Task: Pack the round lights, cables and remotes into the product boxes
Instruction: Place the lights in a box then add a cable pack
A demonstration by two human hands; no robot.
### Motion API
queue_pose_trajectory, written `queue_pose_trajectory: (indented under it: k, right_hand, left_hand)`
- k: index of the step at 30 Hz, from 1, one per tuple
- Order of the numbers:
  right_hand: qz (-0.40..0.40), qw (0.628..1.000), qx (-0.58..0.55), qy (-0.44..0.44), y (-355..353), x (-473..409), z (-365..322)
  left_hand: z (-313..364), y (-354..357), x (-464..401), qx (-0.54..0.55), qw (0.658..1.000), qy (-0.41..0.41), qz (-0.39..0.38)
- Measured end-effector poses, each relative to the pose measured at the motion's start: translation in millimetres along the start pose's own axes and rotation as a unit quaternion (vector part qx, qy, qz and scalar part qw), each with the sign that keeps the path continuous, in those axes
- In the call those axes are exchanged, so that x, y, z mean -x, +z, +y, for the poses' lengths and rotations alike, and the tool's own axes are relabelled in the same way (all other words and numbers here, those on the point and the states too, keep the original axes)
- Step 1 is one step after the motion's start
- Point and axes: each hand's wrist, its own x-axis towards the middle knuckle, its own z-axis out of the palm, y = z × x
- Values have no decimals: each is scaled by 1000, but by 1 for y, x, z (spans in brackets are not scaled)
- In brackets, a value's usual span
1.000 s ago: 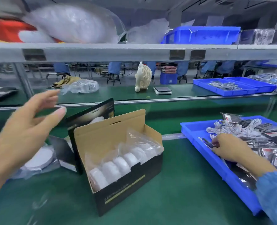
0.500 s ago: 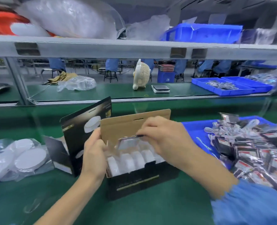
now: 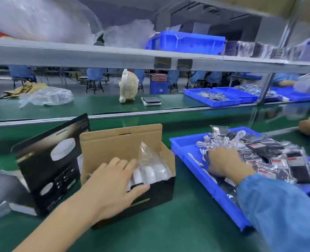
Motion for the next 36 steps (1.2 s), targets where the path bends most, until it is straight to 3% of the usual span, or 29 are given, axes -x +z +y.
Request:
queue_pose_trajectory:
  k: [2,4,6,8,10,12,13,14,15,16,18,19,22,24,26,27,29,30,32,33,34,36]
  right_hand:
    - [6,1000,15,-22,25,3,-1]
    - [28,999,4,-15,30,0,2]
    - [28,998,-51,25,21,1,8]
    - [97,986,-123,54,3,6,14]
    - [272,925,-264,14,-24,18,14]
    - [431,795,-409,-124,-61,35,-6]
    - [443,755,-439,-202,-77,43,-25]
    - [421,743,-439,-279,-87,49,-48]
    - [370,759,-419,-334,-92,49,-70]
    - [304,803,-364,-361,-94,46,-92]
    - [214,899,-142,-355,-93,37,-123]
    - [198,914,-47,-350,-88,35,-132]
    - [175,906,68,-380,-81,46,-151]
    - [162,882,44,-440,-81,49,-155]
    - [156,874,-127,-443,-85,30,-132]
    - [200,853,-270,-399,-86,18,-113]
    - [346,785,-476,-194,-71,-14,-65]
    - [328,812,-474,-91,-57,-28,-44]
    - [65,943,-327,-22,-21,-45,-30]
    - [-50,961,-268,-35,-5,-52,-32]
    - [-97,965,-239,-58,7,-57,-33]
    - [-84,963,-236,-97,14,-63,-28]
  left_hand:
    - [-8,4,2,-39,999,-14,-16]
    - [-11,8,6,-55,998,-7,24]
    - [-13,18,10,-86,993,12,80]
    - [-13,19,9,-93,991,15,98]
    - [-13,21,9,-105,988,16,109]
    - [-13,22,9,-107,987,14,120]
    - [-13,22,9,-107,987,13,116]
    - [-13,22,8,-107,988,15,113]
    - [-13,21,8,-107,988,18,107]
    - [-13,21,8,-112,988,24,106]
    - [-15,22,8,-120,988,31,97]
    - [-16,22,8,-115,988,31,93]
    - [-16,23,8,-100,992,26,79]
    - [-14,22,10,-105,990,16,90]
    - [-14,22,18,-102,988,-17,114]
    - [-13,22,24,-102,985,-45,128]
    - [-6,20,36,-95,983,-86,132]
    - [-3,19,41,-84,987,-114,82]
    - [0,24,42,-41,988,-149,24]
    - [4,24,41,-31,986,-159,28]
    - [7,21,38,-40,988,-148,25]
    - [16,4,33,-32,990,-136,-21]
